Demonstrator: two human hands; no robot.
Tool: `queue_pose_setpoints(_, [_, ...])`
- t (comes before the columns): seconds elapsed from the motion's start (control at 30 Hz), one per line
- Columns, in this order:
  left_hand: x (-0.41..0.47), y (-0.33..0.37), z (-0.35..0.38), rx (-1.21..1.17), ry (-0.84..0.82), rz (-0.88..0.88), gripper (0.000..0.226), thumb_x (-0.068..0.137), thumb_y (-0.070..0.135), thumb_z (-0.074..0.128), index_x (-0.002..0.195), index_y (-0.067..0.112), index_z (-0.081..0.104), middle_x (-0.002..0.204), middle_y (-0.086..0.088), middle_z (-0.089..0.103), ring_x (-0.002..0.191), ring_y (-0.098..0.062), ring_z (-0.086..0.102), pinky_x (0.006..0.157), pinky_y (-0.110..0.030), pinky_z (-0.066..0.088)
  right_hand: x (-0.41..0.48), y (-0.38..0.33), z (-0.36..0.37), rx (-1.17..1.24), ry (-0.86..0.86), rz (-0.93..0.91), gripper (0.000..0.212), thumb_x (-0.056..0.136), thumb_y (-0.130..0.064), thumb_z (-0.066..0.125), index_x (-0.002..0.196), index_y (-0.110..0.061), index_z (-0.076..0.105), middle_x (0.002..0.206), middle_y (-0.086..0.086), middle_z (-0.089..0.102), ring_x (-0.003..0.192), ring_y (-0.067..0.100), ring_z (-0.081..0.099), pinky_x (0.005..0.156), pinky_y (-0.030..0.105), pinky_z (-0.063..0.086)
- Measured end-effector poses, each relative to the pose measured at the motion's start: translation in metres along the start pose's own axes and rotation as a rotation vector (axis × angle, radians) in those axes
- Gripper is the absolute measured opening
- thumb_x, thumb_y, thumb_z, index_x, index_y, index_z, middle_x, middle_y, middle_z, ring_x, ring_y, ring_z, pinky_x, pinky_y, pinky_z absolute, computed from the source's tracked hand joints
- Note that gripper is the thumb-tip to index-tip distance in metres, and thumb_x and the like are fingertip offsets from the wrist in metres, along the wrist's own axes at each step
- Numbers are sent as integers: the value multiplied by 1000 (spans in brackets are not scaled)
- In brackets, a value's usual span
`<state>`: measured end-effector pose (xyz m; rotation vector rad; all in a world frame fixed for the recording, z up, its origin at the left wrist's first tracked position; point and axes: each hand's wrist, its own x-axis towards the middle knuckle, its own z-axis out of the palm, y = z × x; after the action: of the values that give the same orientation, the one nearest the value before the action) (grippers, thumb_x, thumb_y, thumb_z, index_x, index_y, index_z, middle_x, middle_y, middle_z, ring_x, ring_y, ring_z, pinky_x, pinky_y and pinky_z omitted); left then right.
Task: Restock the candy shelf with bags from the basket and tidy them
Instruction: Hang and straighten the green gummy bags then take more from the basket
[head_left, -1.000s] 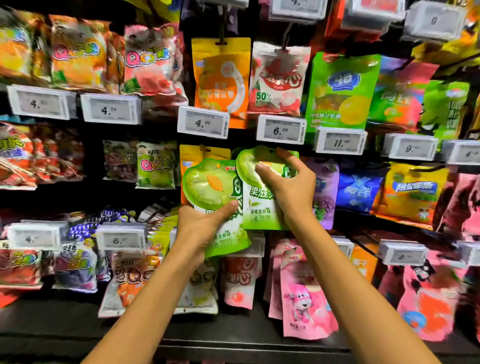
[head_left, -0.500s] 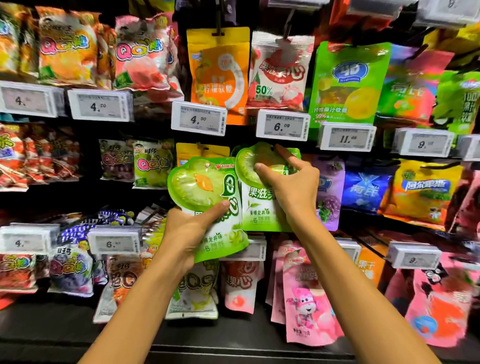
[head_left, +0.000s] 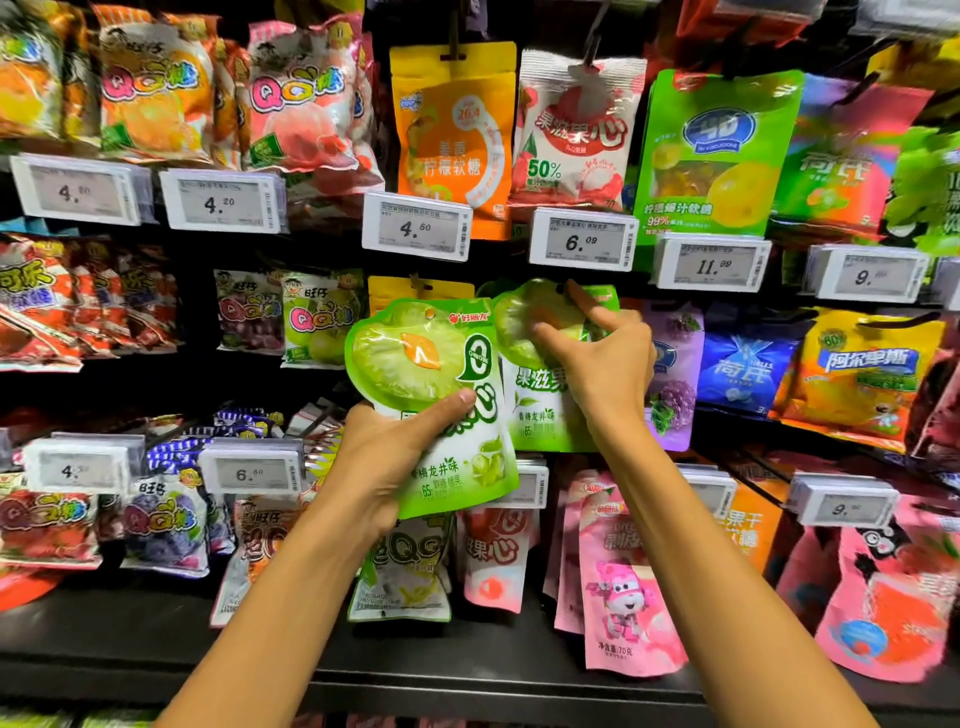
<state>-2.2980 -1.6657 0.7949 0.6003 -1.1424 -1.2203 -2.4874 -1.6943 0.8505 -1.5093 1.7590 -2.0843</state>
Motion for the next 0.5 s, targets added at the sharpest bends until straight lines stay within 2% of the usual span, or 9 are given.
queue_pose_setpoints(0.13, [-4, 0, 6, 0, -59, -5, 63, 49, 26, 87, 107, 12, 68, 96, -9, 77, 88, -25, 74, 72, -38, 61, -1, 8, 8, -8, 10, 37, 54, 65, -41, 83, 114, -24, 70, 99, -4, 56, 101, 22, 60, 80, 30, 42])
queue_pose_setpoints(0.23, [-1, -2, 13, 11, -100, 5, 60, 53, 23, 85, 109, 12, 68, 98, -8, 76, 91, -23, 74, 78, -36, 60, 3, 8, 12, -3, -16, 36, 57, 65, -31, 79, 119, -42, 66, 103, -4, 60, 93, 18, 61, 78, 30, 46])
queue_pose_setpoints(0.3, [3, -4, 19, 30, -99, -11, 47, 59, 20, 85, 102, 12, 70, 95, -8, 77, 89, -23, 74, 75, -34, 59, 4, 11, 15, -1, -20, 47, 58, 65, -24, 75, 118, -46, 65, 108, -4, 60, 97, 19, 63, 78, 32, 48])
queue_pose_setpoints(0.4, [8, -7, 25, 56, -105, -53, 38, 62, 18, 87, 97, 13, 71, 93, -8, 77, 86, -22, 75, 70, -33, 60, 4, 14, 20, 30, 2, 59, 41, 73, -21, 72, 102, -48, 64, 112, -6, 60, 100, 23, 63, 73, 32, 43])
queue_pose_setpoints(0.5, [13, -8, 30, 65, -129, -105, 63, 48, 31, 90, 104, 9, 71, 94, -10, 77, 88, -24, 74, 74, -37, 59, 2, 17, 23, 91, -14, 11, 43, 81, -17, 74, 85, -55, 56, 118, -2, 57, 98, 16, 59, 82, 31, 43])
